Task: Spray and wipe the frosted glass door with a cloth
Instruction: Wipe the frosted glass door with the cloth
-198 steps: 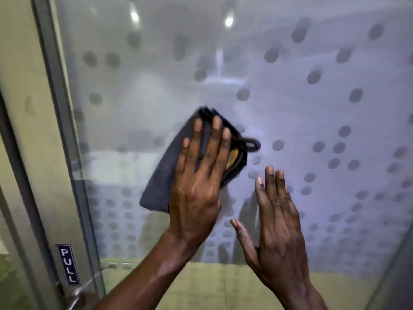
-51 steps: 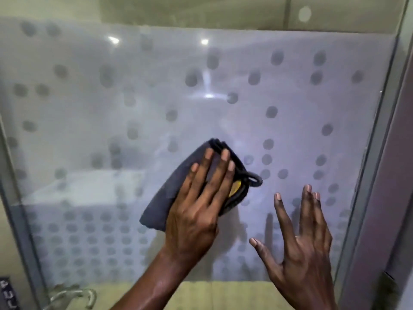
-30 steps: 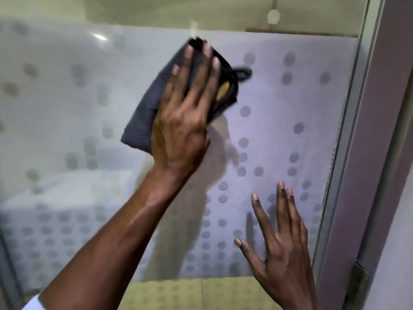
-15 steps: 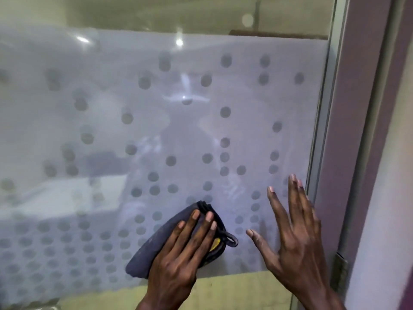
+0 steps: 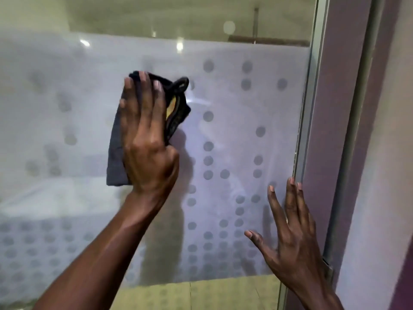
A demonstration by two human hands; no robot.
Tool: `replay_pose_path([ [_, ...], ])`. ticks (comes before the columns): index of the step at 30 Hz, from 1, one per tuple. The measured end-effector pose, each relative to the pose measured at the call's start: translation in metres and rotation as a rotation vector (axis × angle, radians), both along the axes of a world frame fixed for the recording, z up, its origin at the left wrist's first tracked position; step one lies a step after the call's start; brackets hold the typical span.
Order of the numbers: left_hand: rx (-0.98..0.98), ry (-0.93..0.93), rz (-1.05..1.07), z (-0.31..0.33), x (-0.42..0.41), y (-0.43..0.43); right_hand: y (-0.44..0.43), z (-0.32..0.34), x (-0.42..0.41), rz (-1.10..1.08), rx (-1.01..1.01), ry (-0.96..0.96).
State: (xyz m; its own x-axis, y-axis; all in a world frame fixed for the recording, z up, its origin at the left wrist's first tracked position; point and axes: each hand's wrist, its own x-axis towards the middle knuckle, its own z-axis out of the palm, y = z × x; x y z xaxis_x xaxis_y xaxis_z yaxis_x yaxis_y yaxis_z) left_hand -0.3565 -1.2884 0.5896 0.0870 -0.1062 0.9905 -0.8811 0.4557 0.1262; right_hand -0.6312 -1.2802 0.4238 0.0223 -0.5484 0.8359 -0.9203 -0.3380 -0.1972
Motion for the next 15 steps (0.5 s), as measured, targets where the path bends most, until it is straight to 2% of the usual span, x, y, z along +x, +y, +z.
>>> replay_pose_path([
  [3, -0.044, -0.057, 0.064, 0.050, -0.013, -0.011, -0.002, -0.001, -0.005, 0.025, -0.004, 0.005],
  [7, -0.066, -0.383, 0.105, 0.047, -0.027, -0.018, -0.004, -0.003, -0.006, 0.051, -0.025, -0.001],
  [10, -0.056, -0.588, 0.036, 0.003, -0.039, -0.017, -0.005, -0.005, -0.004, 0.053, -0.035, -0.017],
  [15, 0.133, -0.753, -0.042, -0.141, -0.035, 0.002, -0.005, -0.007, -0.011, 0.079, -0.033, 0.014],
])
